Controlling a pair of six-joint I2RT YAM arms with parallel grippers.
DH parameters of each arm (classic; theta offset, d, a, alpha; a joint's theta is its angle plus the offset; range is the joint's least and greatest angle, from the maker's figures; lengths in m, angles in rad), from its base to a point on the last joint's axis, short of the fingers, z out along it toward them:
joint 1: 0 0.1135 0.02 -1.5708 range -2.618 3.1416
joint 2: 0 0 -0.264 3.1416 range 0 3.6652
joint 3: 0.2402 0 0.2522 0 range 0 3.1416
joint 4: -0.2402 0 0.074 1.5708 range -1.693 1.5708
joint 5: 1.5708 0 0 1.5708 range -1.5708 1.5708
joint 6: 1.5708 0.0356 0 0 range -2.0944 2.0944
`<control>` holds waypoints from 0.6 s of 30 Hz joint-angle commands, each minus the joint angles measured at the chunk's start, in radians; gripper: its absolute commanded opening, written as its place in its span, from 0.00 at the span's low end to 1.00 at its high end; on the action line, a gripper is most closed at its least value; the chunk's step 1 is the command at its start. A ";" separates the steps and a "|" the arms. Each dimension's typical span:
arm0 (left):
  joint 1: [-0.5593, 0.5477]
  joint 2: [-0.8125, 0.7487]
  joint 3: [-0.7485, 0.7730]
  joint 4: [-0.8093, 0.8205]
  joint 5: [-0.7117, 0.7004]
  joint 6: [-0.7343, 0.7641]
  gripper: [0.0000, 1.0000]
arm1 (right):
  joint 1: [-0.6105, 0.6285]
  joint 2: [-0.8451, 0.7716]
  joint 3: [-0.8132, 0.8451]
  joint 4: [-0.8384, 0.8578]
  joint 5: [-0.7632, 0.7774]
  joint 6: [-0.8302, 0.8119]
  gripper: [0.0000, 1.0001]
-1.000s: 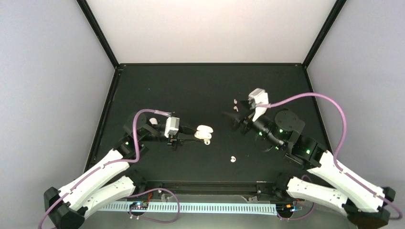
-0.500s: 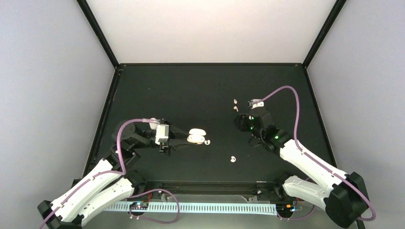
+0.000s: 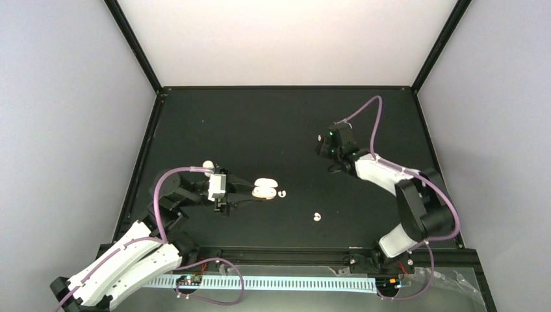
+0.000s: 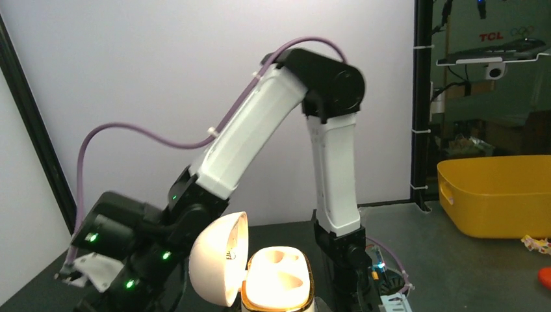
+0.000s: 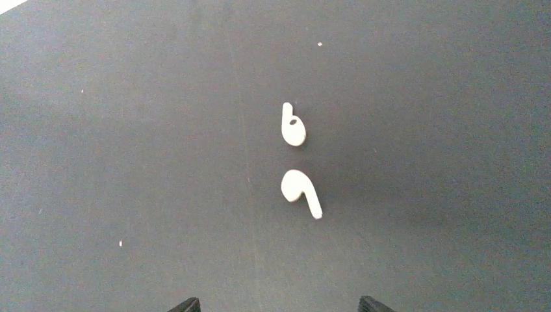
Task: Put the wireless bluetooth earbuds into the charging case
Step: Move the earbud to the center of the board.
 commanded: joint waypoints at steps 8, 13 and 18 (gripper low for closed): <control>-0.012 -0.030 0.001 0.017 -0.033 0.002 0.02 | -0.061 0.246 0.177 0.020 -0.032 -0.007 0.64; -0.013 -0.026 0.001 0.022 -0.034 0.002 0.02 | -0.062 0.304 0.213 -0.014 -0.056 -0.036 0.63; -0.013 -0.021 -0.001 0.023 -0.033 0.003 0.02 | -0.061 0.355 0.255 -0.043 -0.076 -0.067 0.62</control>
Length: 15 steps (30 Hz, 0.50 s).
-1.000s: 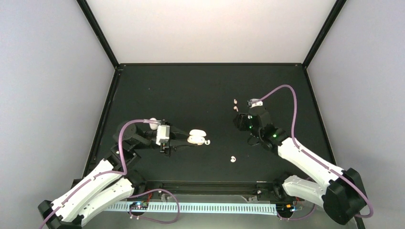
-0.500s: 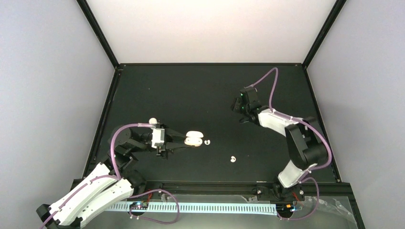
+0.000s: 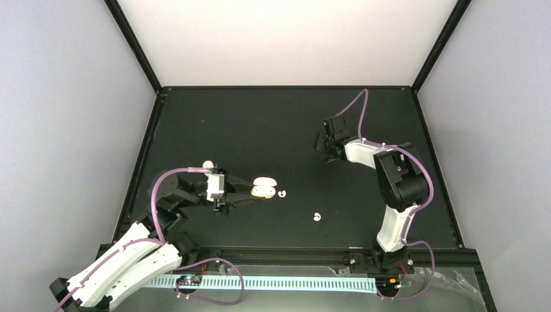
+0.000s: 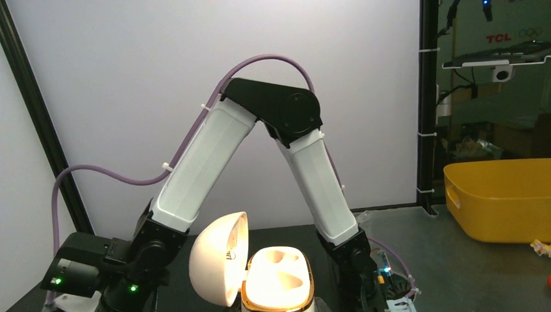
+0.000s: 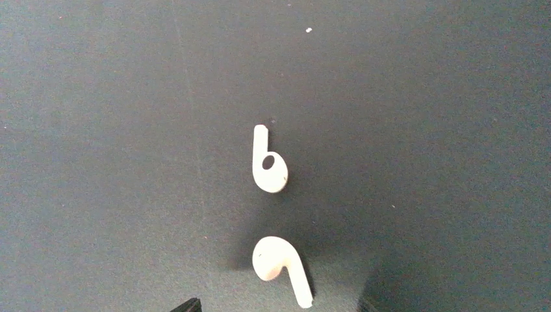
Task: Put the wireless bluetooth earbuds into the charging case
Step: Move the earbud to the center of the board.
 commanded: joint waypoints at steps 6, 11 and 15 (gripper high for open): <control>-0.006 0.008 0.001 0.029 -0.007 0.005 0.02 | -0.002 0.057 0.065 -0.036 -0.066 -0.050 0.58; -0.006 0.012 0.001 0.032 -0.004 0.003 0.02 | 0.001 0.059 0.063 -0.035 -0.107 -0.052 0.53; -0.007 0.015 0.001 0.036 -0.004 0.002 0.01 | 0.009 0.058 0.069 -0.042 -0.120 -0.059 0.47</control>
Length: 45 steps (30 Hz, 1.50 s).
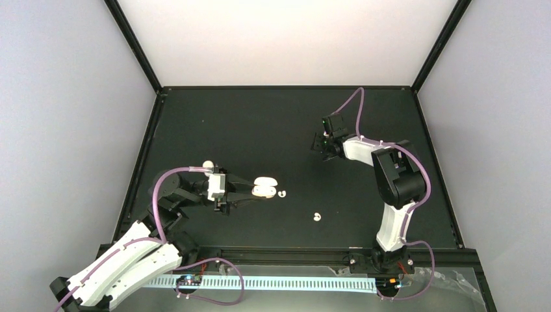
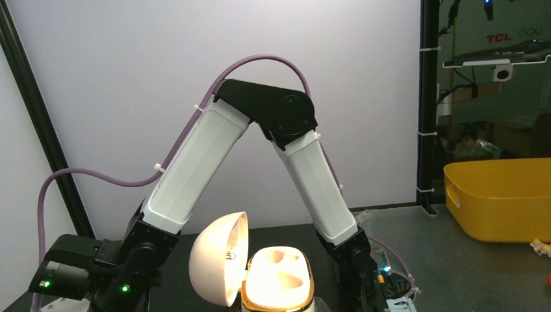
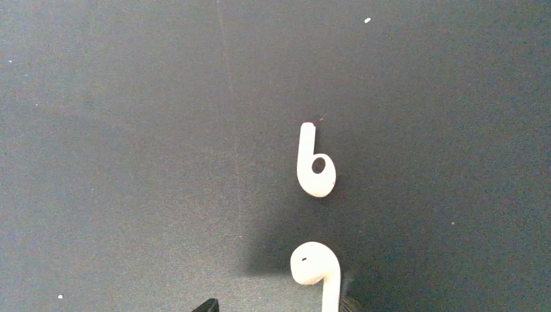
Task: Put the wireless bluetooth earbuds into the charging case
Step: Move the earbud to the center of the board.
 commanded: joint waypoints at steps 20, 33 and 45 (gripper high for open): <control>-0.006 -0.015 0.000 0.036 -0.005 0.003 0.02 | 0.019 0.063 0.198 -0.268 0.165 -0.083 0.44; -0.007 -0.032 -0.001 0.038 -0.002 -0.002 0.02 | 0.022 0.132 0.272 -0.334 0.186 -0.095 0.40; -0.007 -0.043 -0.002 0.040 0.002 -0.006 0.02 | 0.047 0.174 0.312 -0.381 0.221 -0.136 0.34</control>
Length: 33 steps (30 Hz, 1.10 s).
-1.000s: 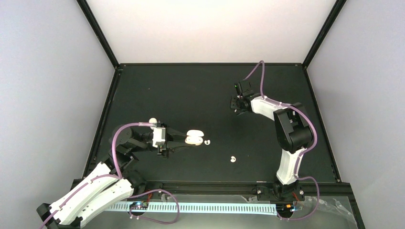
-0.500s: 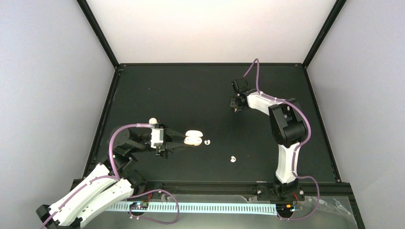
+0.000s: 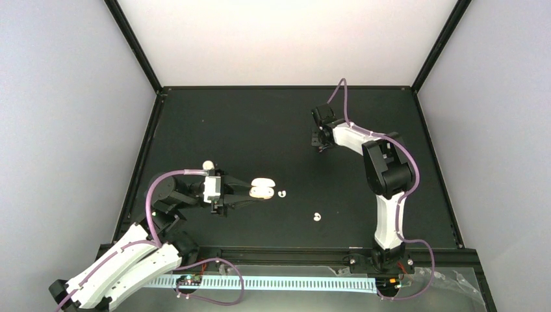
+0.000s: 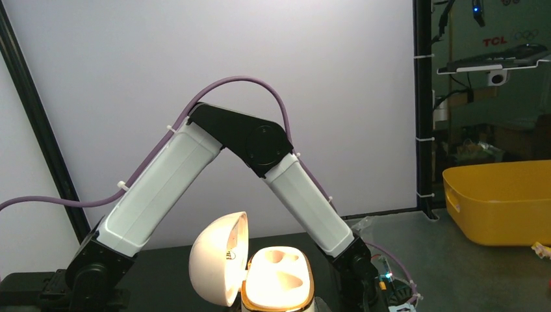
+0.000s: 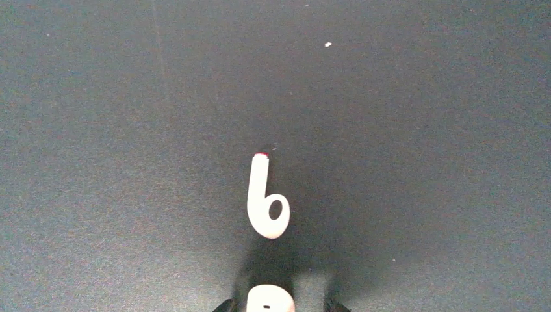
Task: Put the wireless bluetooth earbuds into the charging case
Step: Move the earbud to the center of the board.
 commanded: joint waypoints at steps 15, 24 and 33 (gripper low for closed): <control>-0.007 -0.026 -0.003 0.027 0.002 -0.006 0.01 | 0.038 0.023 0.014 -0.047 0.060 -0.036 0.24; -0.010 -0.029 -0.004 0.024 -0.001 -0.003 0.02 | 0.052 -0.027 -0.031 -0.022 0.053 -0.037 0.17; -0.011 -0.030 -0.004 0.024 -0.001 -0.003 0.01 | 0.098 -0.162 -0.152 -0.001 0.037 -0.035 0.16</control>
